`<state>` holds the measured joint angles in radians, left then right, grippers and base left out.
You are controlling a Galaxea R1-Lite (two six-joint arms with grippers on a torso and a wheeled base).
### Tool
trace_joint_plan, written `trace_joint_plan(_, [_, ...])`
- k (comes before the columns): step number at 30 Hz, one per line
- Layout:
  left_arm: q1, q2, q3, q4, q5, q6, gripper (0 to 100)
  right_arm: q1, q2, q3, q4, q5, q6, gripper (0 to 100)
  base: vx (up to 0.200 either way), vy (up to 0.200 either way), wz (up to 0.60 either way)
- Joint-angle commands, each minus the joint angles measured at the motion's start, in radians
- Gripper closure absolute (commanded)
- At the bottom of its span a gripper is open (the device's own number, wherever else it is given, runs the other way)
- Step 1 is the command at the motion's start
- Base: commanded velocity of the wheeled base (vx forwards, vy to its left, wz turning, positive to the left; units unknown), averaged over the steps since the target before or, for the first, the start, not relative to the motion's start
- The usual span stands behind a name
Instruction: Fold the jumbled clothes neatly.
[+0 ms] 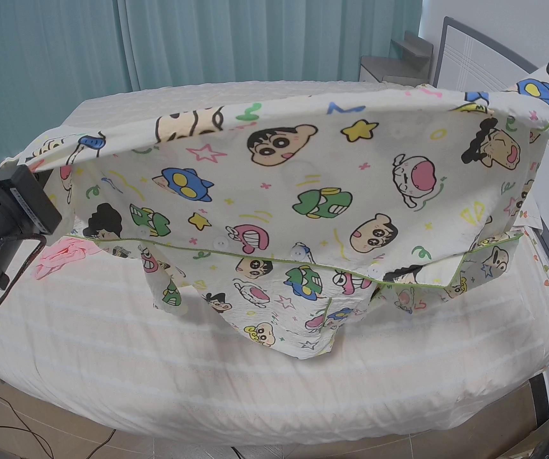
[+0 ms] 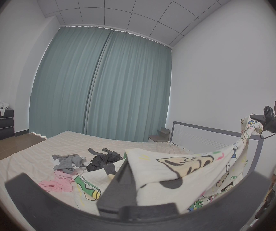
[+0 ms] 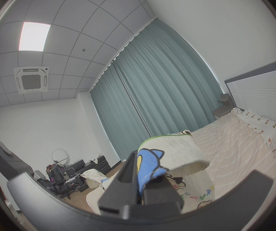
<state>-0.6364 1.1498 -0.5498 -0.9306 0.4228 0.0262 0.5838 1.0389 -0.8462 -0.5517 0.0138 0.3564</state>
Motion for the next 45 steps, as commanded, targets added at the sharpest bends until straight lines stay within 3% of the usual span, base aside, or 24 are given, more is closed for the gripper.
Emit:
trace_joint_plan(1, [0.000,-0.012,0.004,0.000,0.001,0.000,100,-0.001,-0.022,-0.002,-0.001,0.000,-0.002,100,-0.200,0.000,0.00])
trace_joint_plan(6, [-0.002,-0.027,0.008,0.000,0.001,0.001,100,0.001,-0.053,0.001,-0.014,0.008,-0.014,100,-0.200,0.000,0.00])
trace_joint_plan(18, [0.000,-0.038,0.053,0.001,0.001,-0.002,100,-0.035,-0.076,0.012,-0.019,0.017,-0.031,100,0.000,0.000,0.00])
trace_joint_plan(30, [0.004,0.039,0.212,-0.004,0.007,-0.019,100,-0.164,0.029,0.102,-0.027,0.023,-0.020,100,0.000,0.000,0.00])
trace_joint_plan(35, [0.000,0.107,0.269,-0.004,0.011,-0.072,100,-0.225,0.072,0.128,-0.027,0.063,-0.020,100,0.000,0.000,0.00])
trace_joint_plan(43, [0.006,0.185,0.241,-0.005,0.014,-0.120,100,-0.279,0.127,0.153,-0.036,0.063,-0.019,100,0.000,0.000,0.00])
trace_joint_plan(45, [0.007,0.248,0.179,-0.007,0.014,-0.120,100,-0.322,0.185,0.159,-0.093,0.064,-0.017,100,0.000,0.000,0.00])
